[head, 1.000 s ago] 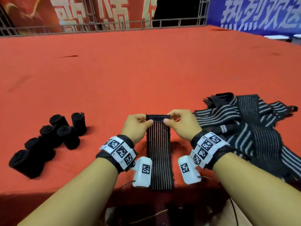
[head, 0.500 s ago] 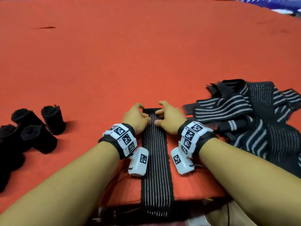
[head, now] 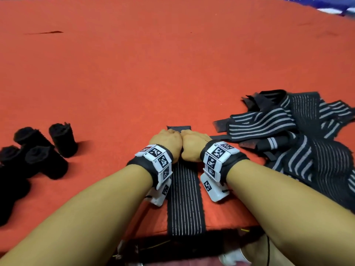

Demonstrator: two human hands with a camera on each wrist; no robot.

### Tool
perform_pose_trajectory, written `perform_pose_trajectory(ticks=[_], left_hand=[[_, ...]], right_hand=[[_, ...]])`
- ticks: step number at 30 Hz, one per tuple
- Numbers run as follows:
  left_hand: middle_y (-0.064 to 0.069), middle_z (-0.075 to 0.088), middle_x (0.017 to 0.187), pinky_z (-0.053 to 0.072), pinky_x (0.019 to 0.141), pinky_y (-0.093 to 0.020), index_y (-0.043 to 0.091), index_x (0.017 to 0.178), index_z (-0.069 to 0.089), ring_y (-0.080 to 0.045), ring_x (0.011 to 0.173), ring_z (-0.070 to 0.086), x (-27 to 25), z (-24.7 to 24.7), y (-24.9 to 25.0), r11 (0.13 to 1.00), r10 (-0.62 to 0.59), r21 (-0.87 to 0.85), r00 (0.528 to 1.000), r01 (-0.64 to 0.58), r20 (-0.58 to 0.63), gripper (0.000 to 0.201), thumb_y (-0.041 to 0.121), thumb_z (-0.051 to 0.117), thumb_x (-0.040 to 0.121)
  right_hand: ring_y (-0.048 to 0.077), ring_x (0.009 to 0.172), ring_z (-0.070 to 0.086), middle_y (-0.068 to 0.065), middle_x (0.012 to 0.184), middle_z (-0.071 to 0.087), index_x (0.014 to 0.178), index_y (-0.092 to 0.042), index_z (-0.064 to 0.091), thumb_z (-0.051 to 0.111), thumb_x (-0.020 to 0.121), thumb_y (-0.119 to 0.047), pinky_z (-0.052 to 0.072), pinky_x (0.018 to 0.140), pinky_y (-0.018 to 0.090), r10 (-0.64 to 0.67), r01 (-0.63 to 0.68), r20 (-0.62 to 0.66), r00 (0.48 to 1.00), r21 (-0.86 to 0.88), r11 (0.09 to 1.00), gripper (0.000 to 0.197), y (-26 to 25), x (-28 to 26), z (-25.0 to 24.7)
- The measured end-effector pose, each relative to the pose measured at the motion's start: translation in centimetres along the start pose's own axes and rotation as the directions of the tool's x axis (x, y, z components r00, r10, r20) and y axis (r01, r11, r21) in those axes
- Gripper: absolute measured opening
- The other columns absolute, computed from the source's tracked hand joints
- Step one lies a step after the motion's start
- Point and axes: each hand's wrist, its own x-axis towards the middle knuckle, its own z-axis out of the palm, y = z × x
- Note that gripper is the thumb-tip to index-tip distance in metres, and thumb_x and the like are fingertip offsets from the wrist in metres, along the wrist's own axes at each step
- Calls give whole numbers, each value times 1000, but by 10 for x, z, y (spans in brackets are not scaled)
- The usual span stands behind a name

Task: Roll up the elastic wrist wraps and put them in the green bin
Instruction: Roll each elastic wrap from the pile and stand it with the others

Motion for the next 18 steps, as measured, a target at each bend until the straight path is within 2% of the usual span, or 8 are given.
perform_pose_trajectory(ticks=[4,8,11,13,14,16,18], left_hand=[[-8,49,143,46,100,-44,9,136,47,-29,132,46,-3,1,1,997,-23,69,1000,22,19,43,12,58,95],[-6,48,145,47,99,-44,10,139,45,-27,134,46,-7,0,4,996,-43,83,999,42,9,45,13,58,96],[-4,37,158,43,107,-45,12,148,40,-27,142,39,-7,3,3,996,-49,74,998,46,34,54,13,57,97],[-5,29,164,40,113,-46,13,152,36,-26,146,36,-9,5,5,996,-70,54,996,67,60,58,17,56,98],[-7,32,162,42,112,-46,13,150,38,-28,143,39,-9,5,7,996,-76,43,995,74,58,56,21,57,97],[-9,46,148,49,102,-45,13,142,44,-31,131,52,-11,0,19,997,-72,8,997,72,-3,52,30,59,95],[-9,53,134,50,90,-43,17,138,48,-34,120,58,-16,-10,42,1000,-27,-9,993,26,-112,48,30,59,94]], right_hand=[[31,120,56,10,134,52,125,-12,51,59,86,-22,49,98,42,12,-12,16,1000,1,1000,41,-2,0,1],[28,139,43,10,153,39,144,-12,42,57,89,-24,41,112,42,17,-18,33,999,39,999,58,-2,-2,4],[24,148,31,8,159,32,151,-14,34,55,91,-23,29,120,45,23,-26,41,999,76,997,65,-4,-9,5],[25,145,33,9,154,39,147,-11,39,56,91,-23,27,118,47,33,-32,-16,999,68,997,60,-5,-20,5],[27,139,38,10,146,46,139,-9,45,58,90,-23,30,114,46,30,-25,-78,996,67,997,53,-4,-26,5],[29,130,45,11,134,53,128,-8,51,61,88,-24,35,108,43,23,-8,-195,981,74,997,44,4,-43,2],[31,125,50,12,130,56,127,-9,54,62,86,-23,39,104,42,50,-30,-263,964,82,996,44,19,-63,-8]])
